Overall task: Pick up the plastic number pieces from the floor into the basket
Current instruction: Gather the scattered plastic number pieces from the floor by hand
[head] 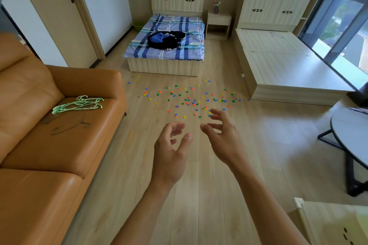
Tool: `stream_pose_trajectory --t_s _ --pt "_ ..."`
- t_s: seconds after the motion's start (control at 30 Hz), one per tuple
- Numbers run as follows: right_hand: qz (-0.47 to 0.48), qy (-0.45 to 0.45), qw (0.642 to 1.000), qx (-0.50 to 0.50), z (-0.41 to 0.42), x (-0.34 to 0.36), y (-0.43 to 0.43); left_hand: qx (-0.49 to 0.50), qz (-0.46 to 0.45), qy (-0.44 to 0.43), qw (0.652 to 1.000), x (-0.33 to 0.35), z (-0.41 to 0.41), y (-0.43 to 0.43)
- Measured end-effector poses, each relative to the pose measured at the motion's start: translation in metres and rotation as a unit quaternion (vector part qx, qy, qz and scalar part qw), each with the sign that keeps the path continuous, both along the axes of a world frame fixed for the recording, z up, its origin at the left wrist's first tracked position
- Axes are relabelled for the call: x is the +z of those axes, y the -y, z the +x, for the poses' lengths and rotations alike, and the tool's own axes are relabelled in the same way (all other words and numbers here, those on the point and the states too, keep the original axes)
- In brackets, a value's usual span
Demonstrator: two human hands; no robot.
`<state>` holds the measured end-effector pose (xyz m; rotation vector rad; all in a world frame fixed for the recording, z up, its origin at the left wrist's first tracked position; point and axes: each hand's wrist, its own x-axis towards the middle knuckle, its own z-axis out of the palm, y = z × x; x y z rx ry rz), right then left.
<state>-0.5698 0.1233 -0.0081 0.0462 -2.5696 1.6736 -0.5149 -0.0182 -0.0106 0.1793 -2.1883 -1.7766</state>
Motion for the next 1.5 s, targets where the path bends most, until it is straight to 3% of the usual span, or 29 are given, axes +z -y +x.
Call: stream_pose_trajectory --t_s 0.73,1.13,1.5 --pt "-0.036 0.032 0.995 0.091 -0.466 -0.006 0.115 0.084 0.01 0.021 0.996 -0.003 -0.435 0.095" --pt "-0.031 0.043 0.995 0.085 -0.682 -0.037 0.262 0.077 0.023 0.03 0.996 -0.036 -0.66 0.245" --pt "-0.026 0.08 0.993 0.087 -0.838 -0.054 0.386 0.068 0.024 0.07 0.995 -0.043 -0.816 0.365"
